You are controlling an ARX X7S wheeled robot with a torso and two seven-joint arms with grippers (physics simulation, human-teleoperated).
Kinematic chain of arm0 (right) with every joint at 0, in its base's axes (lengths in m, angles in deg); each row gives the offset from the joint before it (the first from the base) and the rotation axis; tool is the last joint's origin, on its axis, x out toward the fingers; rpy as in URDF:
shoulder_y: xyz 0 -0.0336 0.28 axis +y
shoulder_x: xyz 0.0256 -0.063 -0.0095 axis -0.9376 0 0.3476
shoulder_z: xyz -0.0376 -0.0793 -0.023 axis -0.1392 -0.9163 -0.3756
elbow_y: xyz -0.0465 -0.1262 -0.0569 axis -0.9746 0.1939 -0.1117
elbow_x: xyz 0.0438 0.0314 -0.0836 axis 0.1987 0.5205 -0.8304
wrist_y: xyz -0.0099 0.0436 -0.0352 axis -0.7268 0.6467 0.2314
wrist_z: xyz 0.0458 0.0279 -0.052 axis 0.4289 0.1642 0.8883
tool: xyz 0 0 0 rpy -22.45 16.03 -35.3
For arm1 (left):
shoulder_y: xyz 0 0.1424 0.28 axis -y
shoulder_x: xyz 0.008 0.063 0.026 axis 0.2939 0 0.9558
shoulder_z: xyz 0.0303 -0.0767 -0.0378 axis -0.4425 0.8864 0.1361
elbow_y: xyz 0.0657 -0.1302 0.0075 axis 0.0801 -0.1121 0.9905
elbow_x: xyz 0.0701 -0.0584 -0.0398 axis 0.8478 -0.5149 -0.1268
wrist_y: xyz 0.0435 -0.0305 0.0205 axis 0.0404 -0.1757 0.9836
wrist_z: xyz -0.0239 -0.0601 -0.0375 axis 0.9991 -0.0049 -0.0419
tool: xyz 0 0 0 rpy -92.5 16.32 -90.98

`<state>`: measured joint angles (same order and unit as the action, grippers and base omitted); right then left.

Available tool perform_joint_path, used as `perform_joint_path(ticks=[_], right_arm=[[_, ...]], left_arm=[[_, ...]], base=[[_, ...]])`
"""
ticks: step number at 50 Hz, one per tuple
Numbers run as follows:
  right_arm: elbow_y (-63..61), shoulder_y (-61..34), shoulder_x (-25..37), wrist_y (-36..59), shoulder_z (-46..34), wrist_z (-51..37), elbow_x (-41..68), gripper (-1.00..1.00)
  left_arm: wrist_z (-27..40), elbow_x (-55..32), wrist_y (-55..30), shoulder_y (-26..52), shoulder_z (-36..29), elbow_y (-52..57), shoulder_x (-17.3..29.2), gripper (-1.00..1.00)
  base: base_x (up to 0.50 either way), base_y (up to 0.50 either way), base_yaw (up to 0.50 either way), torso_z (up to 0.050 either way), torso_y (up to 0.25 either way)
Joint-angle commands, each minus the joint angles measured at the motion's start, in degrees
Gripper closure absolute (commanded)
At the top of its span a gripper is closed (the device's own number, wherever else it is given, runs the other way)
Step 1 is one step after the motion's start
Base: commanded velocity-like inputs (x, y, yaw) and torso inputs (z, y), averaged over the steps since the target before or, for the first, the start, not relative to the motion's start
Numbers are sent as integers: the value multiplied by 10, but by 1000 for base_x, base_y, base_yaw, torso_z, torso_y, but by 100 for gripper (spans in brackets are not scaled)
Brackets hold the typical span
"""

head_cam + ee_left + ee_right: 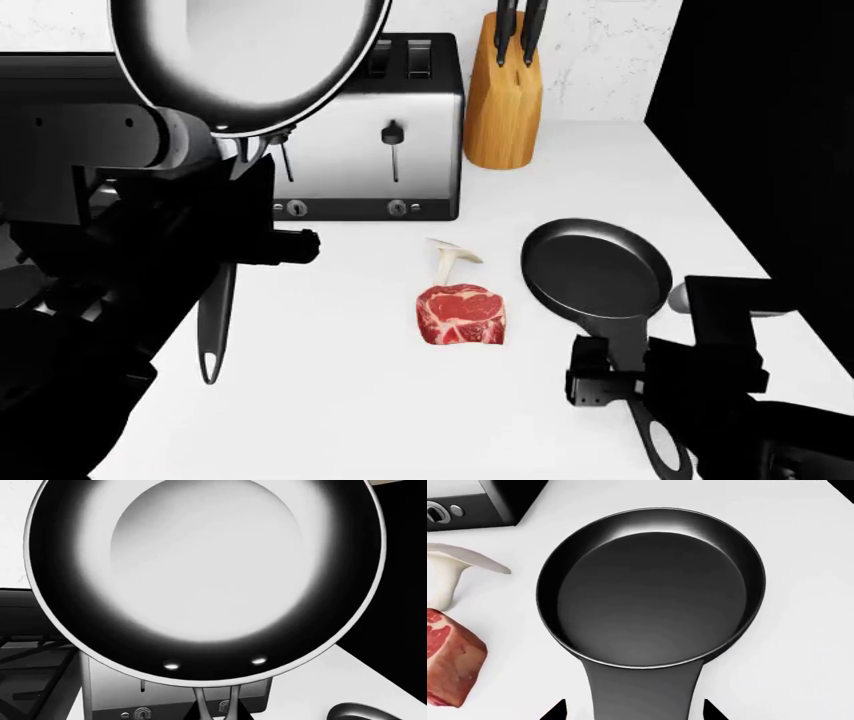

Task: Place both pans onto different burners. Then place the mushroom and the steak on different pans.

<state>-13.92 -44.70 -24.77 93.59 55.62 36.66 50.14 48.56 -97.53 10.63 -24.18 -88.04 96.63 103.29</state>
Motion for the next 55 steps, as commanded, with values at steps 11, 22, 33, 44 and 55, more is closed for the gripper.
perform_joint_path(ticks=[11, 22, 33, 44, 55], right_arm=[[14, 8, -5, -17, -4, 23, -6, 100], [-30, 20, 4, -51, 33, 37, -12, 100], [-86, 12, 24, -73, 68, 31, -17, 100], [-131, -18, 43, -72, 76, 30, -14, 100], [-181, -95, 73, -56, 75, -11, 42, 100]], left_arm=[[-8, 15, 9, 7, 8, -4, 0, 100], [-8, 12, 12, 6, 10, -4, 1, 100], [-6, 8, 15, 7, 10, 0, 2, 100], [-6, 10, 18, 7, 11, 3, 4, 100], [1, 3, 16, 1, 15, 12, 19, 100]], base=[[0, 0, 0, 0, 0], [0, 0, 0, 0, 0], [0, 0, 0, 1, 3], [0, 0, 0, 1, 3], [0, 0, 0, 1, 3]])
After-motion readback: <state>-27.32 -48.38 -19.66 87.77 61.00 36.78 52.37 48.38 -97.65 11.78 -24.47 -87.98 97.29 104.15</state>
